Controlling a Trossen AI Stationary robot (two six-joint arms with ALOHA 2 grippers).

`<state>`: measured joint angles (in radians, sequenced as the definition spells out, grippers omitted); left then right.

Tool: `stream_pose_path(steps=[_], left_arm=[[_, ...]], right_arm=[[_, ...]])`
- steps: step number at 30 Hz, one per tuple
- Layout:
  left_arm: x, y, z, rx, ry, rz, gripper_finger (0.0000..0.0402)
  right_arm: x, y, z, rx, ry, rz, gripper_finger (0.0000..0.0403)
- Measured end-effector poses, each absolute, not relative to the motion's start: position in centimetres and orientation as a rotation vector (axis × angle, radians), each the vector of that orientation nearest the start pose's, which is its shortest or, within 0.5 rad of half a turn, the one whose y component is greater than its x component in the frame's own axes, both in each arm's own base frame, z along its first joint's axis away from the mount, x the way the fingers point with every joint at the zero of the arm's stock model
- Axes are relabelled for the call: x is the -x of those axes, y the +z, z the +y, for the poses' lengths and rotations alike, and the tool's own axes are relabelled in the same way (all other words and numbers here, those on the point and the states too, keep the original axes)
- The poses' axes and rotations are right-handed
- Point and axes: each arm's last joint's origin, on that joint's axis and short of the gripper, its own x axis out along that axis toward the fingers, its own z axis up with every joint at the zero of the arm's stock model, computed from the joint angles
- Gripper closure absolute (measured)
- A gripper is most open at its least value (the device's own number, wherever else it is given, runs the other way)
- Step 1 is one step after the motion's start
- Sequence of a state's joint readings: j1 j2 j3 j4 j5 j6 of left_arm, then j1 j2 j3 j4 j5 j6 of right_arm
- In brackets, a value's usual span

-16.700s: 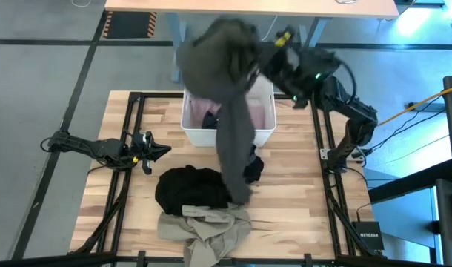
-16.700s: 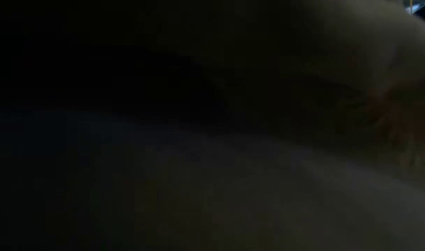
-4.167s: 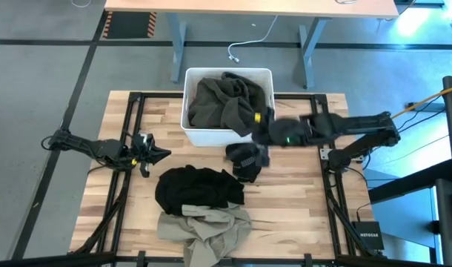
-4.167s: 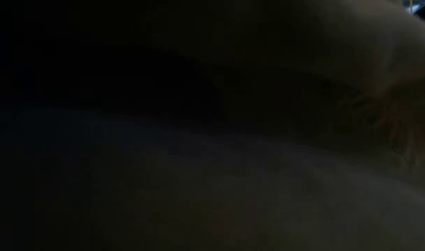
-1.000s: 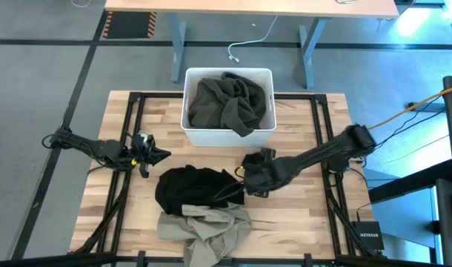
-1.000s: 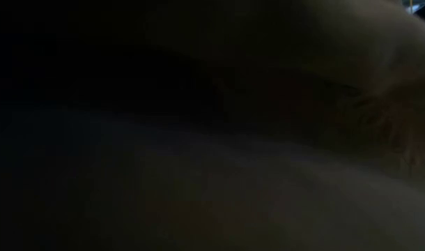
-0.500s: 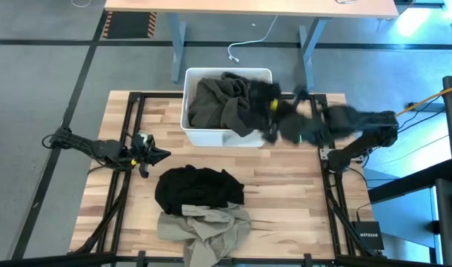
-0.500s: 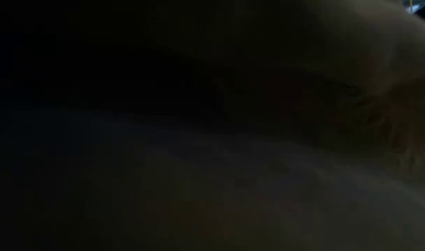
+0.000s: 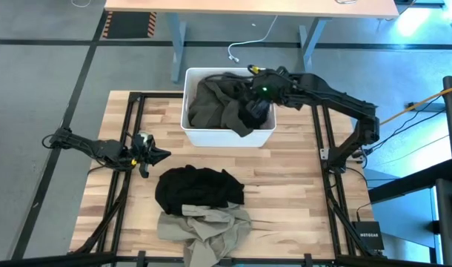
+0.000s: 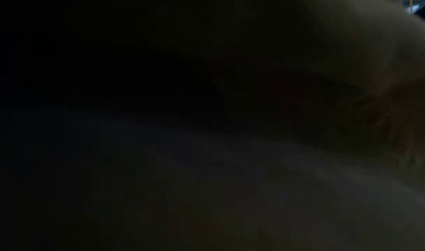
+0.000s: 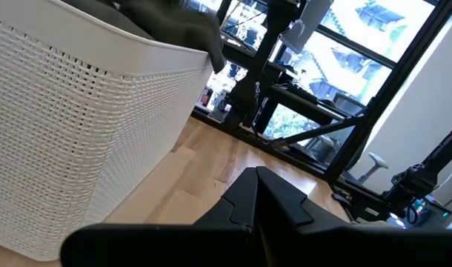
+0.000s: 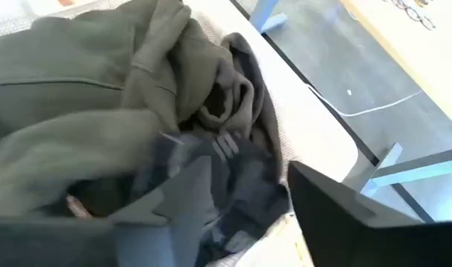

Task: Sort clothes
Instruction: Put the black shirt into the white laundry bin

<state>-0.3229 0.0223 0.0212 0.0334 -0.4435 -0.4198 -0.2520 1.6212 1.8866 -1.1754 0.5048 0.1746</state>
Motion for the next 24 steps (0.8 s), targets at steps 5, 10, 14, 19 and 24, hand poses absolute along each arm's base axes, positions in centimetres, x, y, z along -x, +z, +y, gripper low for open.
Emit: stream_pose_path(steps=[5,10,14,19,24], left_arm=[[-9.40,17.21,-1.84,0.431,0.113,-0.055,0.0400],[-9.40,17.21,-1.84,0.431,0.113,-0.055,0.0400],[-9.40,17.21,-1.84,0.431,0.113,-0.055,0.0400],[-9.40,17.21,-1.84,0.431,0.113,-0.055,0.0400],[-9.40,17.21,-1.84,0.431,0.113,-0.055,0.0400]], right_arm=[[-29.76,41.59,-9.01,-0.018,-0.768,0.868,0.0161],[-29.86,41.65,-9.02,-0.008,-0.752,0.863,0.0149],[-29.97,41.71,-9.03,-0.011,-0.749,0.851,0.0150],[-30.06,41.69,-8.95,-0.030,-0.713,0.849,0.0150],[-30.10,41.67,-8.90,-0.040,-0.694,0.851,0.0150]])
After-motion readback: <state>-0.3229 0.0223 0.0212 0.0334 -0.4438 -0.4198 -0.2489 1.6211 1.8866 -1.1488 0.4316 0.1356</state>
